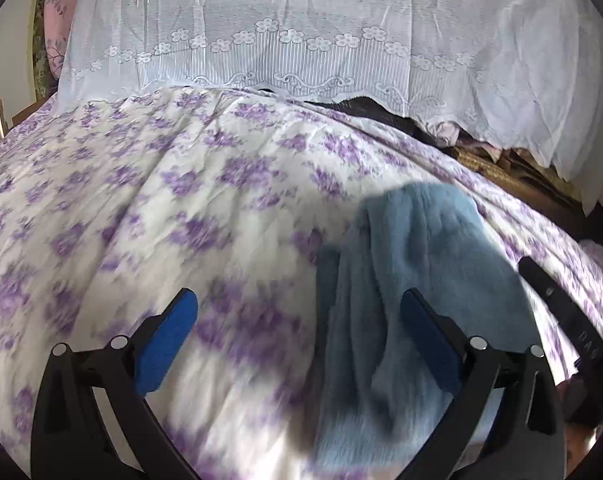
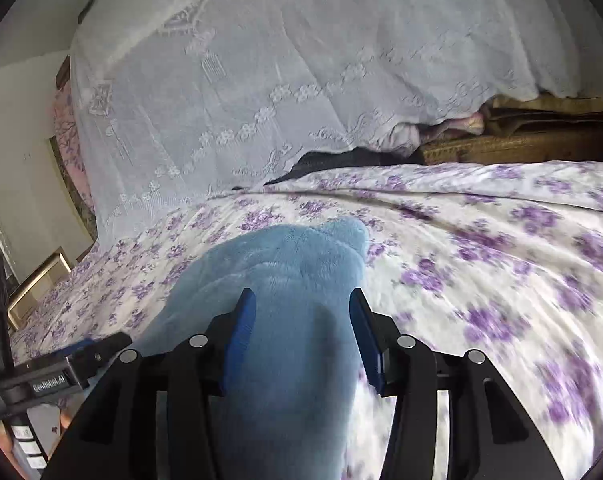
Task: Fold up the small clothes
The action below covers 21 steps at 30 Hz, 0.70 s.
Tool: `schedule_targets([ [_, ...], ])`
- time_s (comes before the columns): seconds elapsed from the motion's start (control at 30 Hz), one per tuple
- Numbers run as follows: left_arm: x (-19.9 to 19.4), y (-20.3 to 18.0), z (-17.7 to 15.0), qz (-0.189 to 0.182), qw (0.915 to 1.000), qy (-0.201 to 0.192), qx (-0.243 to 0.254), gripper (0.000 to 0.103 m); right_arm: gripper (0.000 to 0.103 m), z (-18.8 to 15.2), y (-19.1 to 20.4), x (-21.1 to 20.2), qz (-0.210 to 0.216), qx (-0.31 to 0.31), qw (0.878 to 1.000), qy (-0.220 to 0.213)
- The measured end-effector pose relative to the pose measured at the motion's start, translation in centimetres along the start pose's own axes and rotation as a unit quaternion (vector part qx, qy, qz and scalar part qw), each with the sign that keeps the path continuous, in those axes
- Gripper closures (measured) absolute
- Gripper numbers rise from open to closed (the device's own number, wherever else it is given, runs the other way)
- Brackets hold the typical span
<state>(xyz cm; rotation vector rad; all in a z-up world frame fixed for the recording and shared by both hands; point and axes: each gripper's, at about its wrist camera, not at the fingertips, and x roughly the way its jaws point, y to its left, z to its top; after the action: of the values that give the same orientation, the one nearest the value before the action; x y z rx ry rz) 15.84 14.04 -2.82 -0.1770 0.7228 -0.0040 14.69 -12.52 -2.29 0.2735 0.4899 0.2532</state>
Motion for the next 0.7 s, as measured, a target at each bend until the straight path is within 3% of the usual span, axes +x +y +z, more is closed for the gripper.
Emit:
schedule_targets([
  [0.17, -1.9, 0.9, -1.7, -0.022, 0.9997, 0.009, -0.004, 0.005, 0.044, -1.3, 0.1, -4.3, -0.007, 0.011, 0.999, -0.03],
  [0.23, -1.7, 0.6, -2.2, -0.024, 0.9995, 0.022, 0.005, 0.004, 0.038, -2.3, 0.3, -3.6, -0.008, -0.003, 1.0, 0.013],
  [0.3, -0.4, -0.1, -2.7, -0.002, 0.9984, 0.047, 0.03, 0.004, 0.034, -3.7, 0.1, -1.3, -0.007, -0.004, 0.996, 0.085],
  [0.37, 1.4, -0.4, -3.3, 0.005, 0.9964, 0.074, 0.041, 0.004, 0.023, -3.6, -0.9, -0.7, 0.006, 0.021, 0.995, 0.101],
  [0.47, 1.2, -0.1, -3.3, -0.001, 0.9964, 0.075, 0.039, 0.004, 0.017, -3.7, -2.4, -0.2, 0.031, 0.057, 0.991, 0.116],
  [0.57, -0.4, 1.0, -2.7, -0.048, 0.9969, 0.062, 0.006, 0.005, 0.016, -3.5, -3.7, -0.7, 0.052, 0.096, 0.988, 0.109],
  [0.7, -1.7, 2.7, -2.0, -0.158, 0.9842, 0.065, -0.046, 0.005, 0.015, -2.5, -4.9, -1.9, 0.09, 0.142, 0.982, 0.092],
])
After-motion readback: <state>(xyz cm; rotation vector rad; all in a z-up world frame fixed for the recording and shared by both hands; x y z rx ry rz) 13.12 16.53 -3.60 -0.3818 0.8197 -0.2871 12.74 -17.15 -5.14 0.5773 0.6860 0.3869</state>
